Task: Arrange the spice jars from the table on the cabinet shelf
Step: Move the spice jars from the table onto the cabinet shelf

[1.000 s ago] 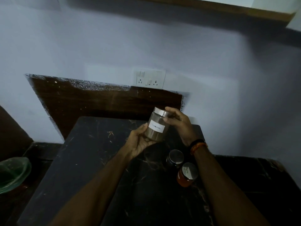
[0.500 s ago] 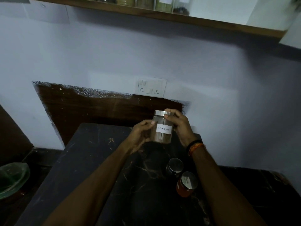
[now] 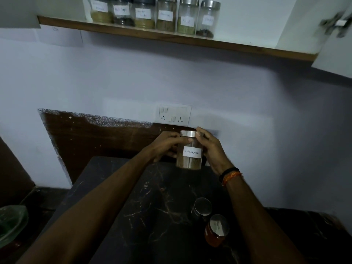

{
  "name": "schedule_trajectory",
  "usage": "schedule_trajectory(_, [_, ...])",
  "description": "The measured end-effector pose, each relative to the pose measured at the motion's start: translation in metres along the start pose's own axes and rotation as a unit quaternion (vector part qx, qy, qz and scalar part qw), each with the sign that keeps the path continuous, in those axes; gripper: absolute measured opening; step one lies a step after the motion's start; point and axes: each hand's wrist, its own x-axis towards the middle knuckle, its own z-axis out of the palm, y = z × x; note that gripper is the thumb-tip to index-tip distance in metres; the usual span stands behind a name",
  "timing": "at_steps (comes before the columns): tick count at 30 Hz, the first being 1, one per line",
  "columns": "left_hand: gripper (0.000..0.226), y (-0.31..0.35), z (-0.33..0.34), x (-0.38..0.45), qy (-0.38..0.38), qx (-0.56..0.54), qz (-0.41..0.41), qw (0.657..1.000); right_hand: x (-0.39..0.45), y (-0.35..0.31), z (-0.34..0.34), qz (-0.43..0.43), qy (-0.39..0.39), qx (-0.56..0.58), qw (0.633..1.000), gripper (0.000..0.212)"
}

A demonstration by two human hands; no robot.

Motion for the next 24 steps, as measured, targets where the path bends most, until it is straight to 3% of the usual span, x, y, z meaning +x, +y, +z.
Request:
schedule_trajectory(7, [0.034, 0.037, 0.000, 0.020, -0.011, 0.030, 0.010, 0.999, 0.008, -0.028, -0.005, -0.033, 0.027, 0.025, 0.999, 0.050])
schedule_trajectory(11, [0.049, 0.053, 0.001, 0.027, -0.025, 0.029, 0.003, 0.999, 0.010, -0.042, -0.008, -0.059, 0.031, 0.031, 0.997, 0.044])
schedule_trajectory(24, [0.045, 0.101, 0.011, 0.043, -0.008, 0.039, 0.046, 0.998, 0.024, -0.079, -0.024, -0.103, 0.044, 0.010, 0.994, 0.056])
